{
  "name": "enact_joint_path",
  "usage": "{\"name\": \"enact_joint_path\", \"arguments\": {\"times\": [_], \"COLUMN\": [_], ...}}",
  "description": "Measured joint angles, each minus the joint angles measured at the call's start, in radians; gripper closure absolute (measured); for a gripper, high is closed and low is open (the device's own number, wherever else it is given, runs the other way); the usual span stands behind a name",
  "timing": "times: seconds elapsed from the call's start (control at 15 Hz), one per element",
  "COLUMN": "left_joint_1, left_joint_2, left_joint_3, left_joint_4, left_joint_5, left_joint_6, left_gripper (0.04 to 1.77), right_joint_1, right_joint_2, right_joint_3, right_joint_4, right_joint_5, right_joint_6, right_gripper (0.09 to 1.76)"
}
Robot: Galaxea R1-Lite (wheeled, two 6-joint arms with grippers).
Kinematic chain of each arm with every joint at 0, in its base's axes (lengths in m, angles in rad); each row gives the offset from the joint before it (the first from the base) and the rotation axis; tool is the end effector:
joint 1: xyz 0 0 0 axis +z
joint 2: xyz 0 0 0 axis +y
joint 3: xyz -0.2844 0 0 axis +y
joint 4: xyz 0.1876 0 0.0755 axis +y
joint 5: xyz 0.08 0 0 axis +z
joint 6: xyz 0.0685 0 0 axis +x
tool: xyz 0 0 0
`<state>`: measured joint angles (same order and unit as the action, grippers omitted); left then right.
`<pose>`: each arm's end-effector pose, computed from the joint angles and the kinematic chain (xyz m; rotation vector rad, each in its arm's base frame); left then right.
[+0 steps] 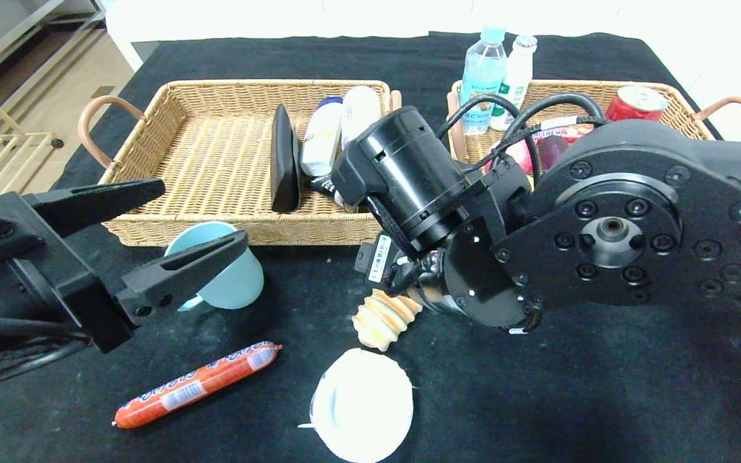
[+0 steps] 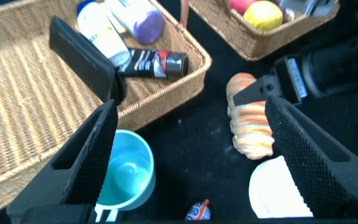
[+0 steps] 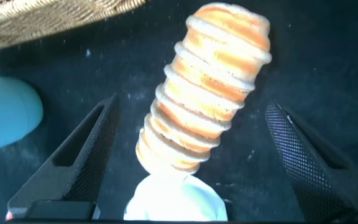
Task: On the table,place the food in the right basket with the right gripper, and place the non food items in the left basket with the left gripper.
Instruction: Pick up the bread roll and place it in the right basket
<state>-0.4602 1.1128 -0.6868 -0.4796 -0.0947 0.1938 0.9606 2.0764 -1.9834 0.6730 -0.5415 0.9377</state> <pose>0.1981 -0.1054 0.2543 0.1789 -0.1070 -0.5477 0.2762 0.3334 0.2104 0.3744 0.6789 0.0999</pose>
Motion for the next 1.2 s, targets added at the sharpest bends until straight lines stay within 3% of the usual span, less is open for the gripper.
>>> {"name": "enact_joint_path", "arguments": {"times": [0.2, 1.2], "left_joint_1": [0.0, -0.003], "left_joint_2": [-0.023, -0.035], "left_joint_3": [-0.006, 0.001], "left_joint_4": [0.005, 0.008], "left_joint_5": [-0.001, -0.003], "left_joint_6": [0.003, 0.007], "left_gripper": [0.09, 0.09], "right_joint_1": [0.006, 0.016], "right_joint_2": [0.026, 0.089], "right_joint_3": [0.001, 0.001], "right_joint_4": [-0.006, -0.026], "right_joint_5": [-0.062, -0.102], "right_joint_6": [0.006, 0.003], "right_gripper": [0.15, 0.15]}}
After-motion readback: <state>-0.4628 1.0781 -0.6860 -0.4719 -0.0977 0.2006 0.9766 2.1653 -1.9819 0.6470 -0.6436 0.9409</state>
